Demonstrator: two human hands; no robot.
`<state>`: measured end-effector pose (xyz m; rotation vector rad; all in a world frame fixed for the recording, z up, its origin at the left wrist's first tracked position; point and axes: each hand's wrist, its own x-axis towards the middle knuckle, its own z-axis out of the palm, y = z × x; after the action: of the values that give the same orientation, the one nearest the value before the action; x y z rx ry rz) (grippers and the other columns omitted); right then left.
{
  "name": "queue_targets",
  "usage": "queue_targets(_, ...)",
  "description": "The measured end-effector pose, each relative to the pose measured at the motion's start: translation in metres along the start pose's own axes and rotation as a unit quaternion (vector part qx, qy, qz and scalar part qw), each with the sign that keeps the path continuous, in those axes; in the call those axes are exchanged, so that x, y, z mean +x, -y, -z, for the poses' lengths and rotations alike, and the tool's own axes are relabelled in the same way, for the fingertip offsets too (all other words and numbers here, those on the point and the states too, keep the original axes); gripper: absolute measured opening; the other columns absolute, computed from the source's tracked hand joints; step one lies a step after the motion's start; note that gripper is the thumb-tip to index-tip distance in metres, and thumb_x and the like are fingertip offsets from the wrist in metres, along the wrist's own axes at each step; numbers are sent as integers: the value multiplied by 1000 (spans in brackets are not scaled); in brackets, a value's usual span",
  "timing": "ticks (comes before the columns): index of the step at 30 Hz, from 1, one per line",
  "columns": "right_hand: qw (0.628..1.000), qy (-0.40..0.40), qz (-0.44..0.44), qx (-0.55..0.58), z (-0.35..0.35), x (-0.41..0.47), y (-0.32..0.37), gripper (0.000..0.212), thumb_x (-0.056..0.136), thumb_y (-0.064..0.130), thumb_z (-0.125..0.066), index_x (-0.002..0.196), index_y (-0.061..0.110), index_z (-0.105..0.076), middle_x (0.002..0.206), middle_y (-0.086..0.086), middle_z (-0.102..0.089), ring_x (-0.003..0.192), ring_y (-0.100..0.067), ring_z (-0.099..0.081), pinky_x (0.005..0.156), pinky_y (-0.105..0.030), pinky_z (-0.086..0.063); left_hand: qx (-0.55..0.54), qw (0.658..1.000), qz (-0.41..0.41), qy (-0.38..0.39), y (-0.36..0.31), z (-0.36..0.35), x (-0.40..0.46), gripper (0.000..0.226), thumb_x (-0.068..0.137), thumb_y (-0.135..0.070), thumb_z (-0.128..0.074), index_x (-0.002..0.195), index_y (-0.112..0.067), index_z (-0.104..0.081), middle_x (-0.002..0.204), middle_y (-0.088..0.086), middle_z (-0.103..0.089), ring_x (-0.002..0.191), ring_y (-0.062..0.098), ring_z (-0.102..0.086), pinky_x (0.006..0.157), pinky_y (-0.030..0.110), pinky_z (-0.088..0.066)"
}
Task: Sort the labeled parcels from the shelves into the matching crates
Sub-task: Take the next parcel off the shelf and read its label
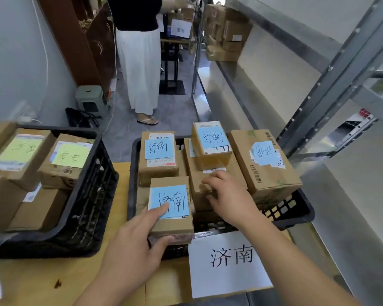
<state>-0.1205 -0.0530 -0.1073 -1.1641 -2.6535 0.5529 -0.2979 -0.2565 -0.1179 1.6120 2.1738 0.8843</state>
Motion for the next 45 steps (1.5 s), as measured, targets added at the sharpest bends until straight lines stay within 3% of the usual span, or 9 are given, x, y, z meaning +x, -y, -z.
queue_targets(3, 999, -1, 33, -42, -13, 11, -5, 33, 87, 14, -68, 117, 28, -68, 122, 8, -58, 117, -20, -48, 91, -35, -49, 14, 999, 29, -12, -3, 2, 2, 63, 84, -40, -77, 137, -52, -45, 124, -35, -46, 110, -6, -50, 78, 1, -41)
queue_targets(9, 997, -22, 47, -62, -13, 21, -16, 19, 86, 18, -69, 101, 29, -70, 109, 10, -63, 107, -20, -51, 75, -28, -33, 22, 997, 65, -32, -14, -3, 10, 62, 85, -35, -78, 139, -43, -49, 130, -18, -58, 118, 6, -57, 87, 32, -57)
queue_targets(16, 998, -2, 58, -26, -4, 28, -26, 12, 85, 27, -78, 93, 27, -70, 102, 11, -64, 103, -16, -53, 80, -32, -45, -5, 998, 58, -36, -35, -20, 7, 63, 80, -38, -82, 136, -47, -53, 119, -37, -48, 110, -4, -56, 80, 12, -49)
queue_targets(24, 994, 65, 84, -14, 15, 40, -36, 26, 80, 29, -84, 104, 23, -75, 106, 10, -65, 104, -13, -53, 90, -32, -48, -6, 999, 46, -19, -42, -23, -1, 65, 79, -37, -83, 134, -51, -52, 114, -46, -45, 106, -8, -56, 73, 20, -55)
queue_targets(32, 997, 40, 67, -24, 7, 39, -31, 14, 86, 26, -79, 99, 26, -73, 107, 10, -64, 106, -15, -52, 91, -35, -49, 32, 994, 97, -34, -18, 6, 11, 63, 81, -30, -83, 136, -42, -54, 119, -24, -53, 102, 2, -61, 78, 14, -50)
queue_targets(37, 998, 41, 49, -27, 3, 36, -26, 10, 87, 23, -77, 94, 26, -70, 105, 11, -61, 103, -14, -51, 88, -35, -50, 54, 993, 103, -10, -4, 4, 30, 63, 82, -29, -82, 139, -35, -54, 133, -10, -62, 117, 12, -59, 102, 29, -47)
queue_targets(40, 998, 34, 42, -23, 1, 33, -26, 10, 87, 23, -77, 95, 24, -71, 105, 11, -62, 103, -14, -52, 88, -35, -50, 92, 991, 97, 16, 0, -2, 27, 60, 83, -33, -81, 137, -35, -54, 134, -10, -63, 123, 15, -58, 124, 37, -16)
queue_targets(42, 999, 28, 36, -25, 0, 32, -23, 9, 87, 22, -77, 93, 24, -70, 103, 12, -61, 102, -14, -52, 86, -34, -50, 134, 987, 84, 13, 3, -4, 20, 60, 81, -35, -82, 135, -34, -55, 129, -10, -65, 118, 15, -62, 125, 49, -10)
queue_targets(45, 999, 26, 26, -41, 0, 32, -18, 11, 87, 18, -75, 93, 26, -70, 102, 11, -59, 101, -14, -52, 84, -31, -51, 210, 975, 72, -7, 4, -4, 13, 64, 70, -36, -89, 128, -33, -62, 119, -7, -71, 106, 20, -67, 118, 62, -24)
